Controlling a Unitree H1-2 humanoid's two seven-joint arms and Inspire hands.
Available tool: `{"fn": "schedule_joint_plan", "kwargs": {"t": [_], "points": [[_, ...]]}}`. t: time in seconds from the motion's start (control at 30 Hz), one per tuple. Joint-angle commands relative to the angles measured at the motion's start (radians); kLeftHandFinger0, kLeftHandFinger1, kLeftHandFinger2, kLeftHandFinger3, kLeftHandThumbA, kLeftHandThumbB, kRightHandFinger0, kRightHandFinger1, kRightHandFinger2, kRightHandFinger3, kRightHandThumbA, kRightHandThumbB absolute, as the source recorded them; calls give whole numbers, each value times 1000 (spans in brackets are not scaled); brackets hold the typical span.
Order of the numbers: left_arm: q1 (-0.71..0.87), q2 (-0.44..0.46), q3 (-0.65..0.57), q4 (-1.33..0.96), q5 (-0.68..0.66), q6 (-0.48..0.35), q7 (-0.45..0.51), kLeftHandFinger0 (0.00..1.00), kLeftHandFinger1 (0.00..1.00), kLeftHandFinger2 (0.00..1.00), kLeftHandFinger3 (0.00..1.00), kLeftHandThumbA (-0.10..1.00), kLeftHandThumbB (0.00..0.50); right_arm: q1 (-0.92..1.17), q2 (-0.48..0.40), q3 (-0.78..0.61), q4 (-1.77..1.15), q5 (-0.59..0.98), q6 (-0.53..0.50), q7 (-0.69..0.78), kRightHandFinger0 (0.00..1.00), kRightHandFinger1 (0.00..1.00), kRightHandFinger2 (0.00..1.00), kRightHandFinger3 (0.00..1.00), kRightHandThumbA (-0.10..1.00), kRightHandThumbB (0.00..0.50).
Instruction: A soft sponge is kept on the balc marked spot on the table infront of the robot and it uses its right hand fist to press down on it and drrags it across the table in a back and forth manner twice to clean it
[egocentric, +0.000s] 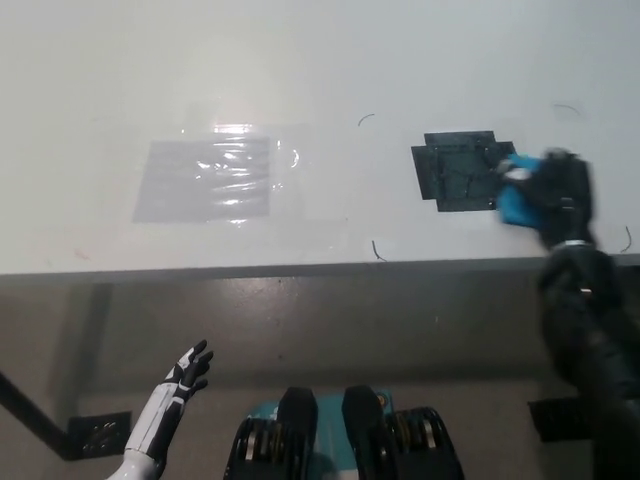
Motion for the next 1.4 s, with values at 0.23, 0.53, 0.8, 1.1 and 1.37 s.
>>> {"fn": "schedule_joint_plan", "kwargs": {"t": [0.23,0.53,0.8,1.1,1.37], "points": [[-18,16,2,-1,-3,-31,-11,1000,1000,1000,1000,1000,454,-23,107,50,30,-23,14,34,0,0,0,0,1000,109],[-10,18,4,-5,-7,-26,-16,1000,1000,1000,1000,1000,460,6,65,65,54,-33,21,10,0,0,0,0,1000,136],[-7,20,2,-4,-6,-32,-18,1000,1000,1000,1000,1000,456,100,19,125,-377,0,5,171,1000,1000,1000,1000,1000,325],[-19,21,2,6,-9,-27,-20,1000,1000,1000,1000,1000,454,124,-92,158,-1624,103,326,57,1000,1000,1000,1000,1000,458],[-14,26,-3,1,-3,-19,-23,1000,1000,1000,1000,1000,476,250,-166,183,-2154,204,408,-27,1000,1000,1000,1000,970,454]]}}
